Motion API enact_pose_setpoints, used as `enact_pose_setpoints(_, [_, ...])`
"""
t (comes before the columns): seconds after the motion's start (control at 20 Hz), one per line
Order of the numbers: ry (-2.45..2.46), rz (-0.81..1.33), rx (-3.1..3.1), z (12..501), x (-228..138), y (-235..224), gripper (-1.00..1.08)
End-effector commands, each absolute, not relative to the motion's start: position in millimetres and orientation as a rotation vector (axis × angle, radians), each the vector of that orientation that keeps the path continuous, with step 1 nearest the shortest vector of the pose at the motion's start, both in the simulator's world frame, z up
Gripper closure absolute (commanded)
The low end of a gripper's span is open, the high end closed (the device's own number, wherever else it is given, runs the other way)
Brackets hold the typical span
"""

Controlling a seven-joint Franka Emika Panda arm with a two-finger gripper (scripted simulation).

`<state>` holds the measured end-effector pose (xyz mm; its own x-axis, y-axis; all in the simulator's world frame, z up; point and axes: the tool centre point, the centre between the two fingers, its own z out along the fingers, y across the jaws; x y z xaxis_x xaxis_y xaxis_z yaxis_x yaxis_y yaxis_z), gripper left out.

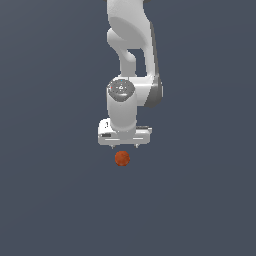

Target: Pick up the object and move it to a goal position.

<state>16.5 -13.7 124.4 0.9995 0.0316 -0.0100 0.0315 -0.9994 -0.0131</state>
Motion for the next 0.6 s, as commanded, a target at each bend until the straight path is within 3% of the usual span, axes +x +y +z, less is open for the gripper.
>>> enact_pose_setpoints(0.0, [-0.091, 0.009, -3.133, 114, 23, -19, -0.92])
enact_pose_setpoints(0.55, [-0.149, 0.002, -3.137, 97, 32, -28, -0.92])
